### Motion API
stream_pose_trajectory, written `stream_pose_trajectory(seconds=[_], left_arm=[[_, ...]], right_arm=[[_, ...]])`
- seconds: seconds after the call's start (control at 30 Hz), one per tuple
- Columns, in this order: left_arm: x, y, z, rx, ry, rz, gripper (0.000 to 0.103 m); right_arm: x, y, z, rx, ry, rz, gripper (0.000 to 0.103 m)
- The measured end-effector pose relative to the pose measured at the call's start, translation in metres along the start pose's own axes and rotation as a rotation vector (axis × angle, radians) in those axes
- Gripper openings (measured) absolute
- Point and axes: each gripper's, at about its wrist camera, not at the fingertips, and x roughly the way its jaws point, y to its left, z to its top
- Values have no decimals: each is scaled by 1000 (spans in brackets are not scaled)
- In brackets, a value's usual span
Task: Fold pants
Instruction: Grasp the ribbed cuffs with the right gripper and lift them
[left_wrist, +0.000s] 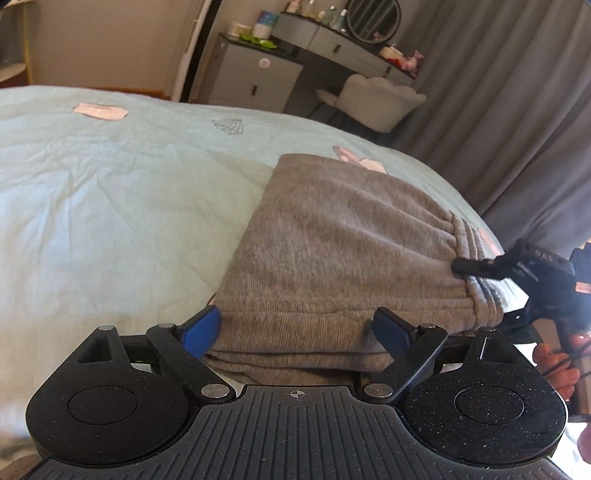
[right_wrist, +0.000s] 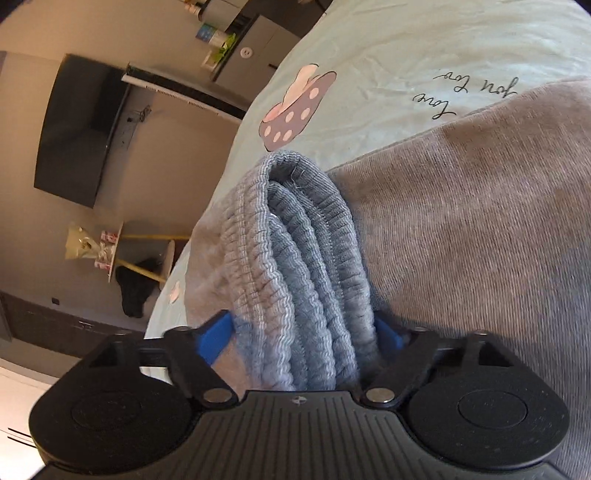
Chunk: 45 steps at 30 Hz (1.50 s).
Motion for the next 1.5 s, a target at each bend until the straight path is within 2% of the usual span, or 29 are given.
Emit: stream_pose_trajectory(seconds=[0.13,0.23,0.37,0.4,0.43,0.53,0.67,0.8,0.97,1.07,1.13,1.23,1.37,1.47,1.5], left_arm=[[2,-1,0,-3,-2,4,94],[2,-2,0,-3,-4,11,94],[1,-1,-1,-15,-7,11,94],[1,-1,-1,-18,-8,12,94],[1,-1,-1,-23,-9,14,94],[-1,0,-2,-35,-15,18,94],[-10,2,-3,-57,-60,1,93],[-31,3,-5,-57,-155,-20,93],[-37,1,-7,-27,-126,-66,93],[-42,-9,-11,44,-111,-154,95],[-39,-20,-15,111,-70,-186,96],[-26,-31,-18,169,-15,-128,96],[-16,-30,-17,166,22,-80,93],[-10,-25,-14,127,38,-39,81],[-9,-19,-12,111,45,-27,74]], right_arm=[[3,-8,1,58,-2,47,63],[9,-10,0,82,-3,63,64],[15,-2,-1,47,9,49,68],[15,1,-2,42,3,32,66],[16,5,-2,25,-4,8,55],[10,21,-10,-41,-26,-47,46],[-2,47,-22,-134,-82,-79,38],[-20,67,-32,-168,-129,-15,36],[-46,79,-39,-153,-180,53,36],[-65,82,-42,-144,-205,68,36],[-76,82,-44,-146,-222,72,36],[-93,80,-47,-135,-248,79,36],[-113,72,-53,-120,-279,67,36],[-126,62,-55,-89,-299,62,36],[-130,59,-55,-80,-307,61,36]])
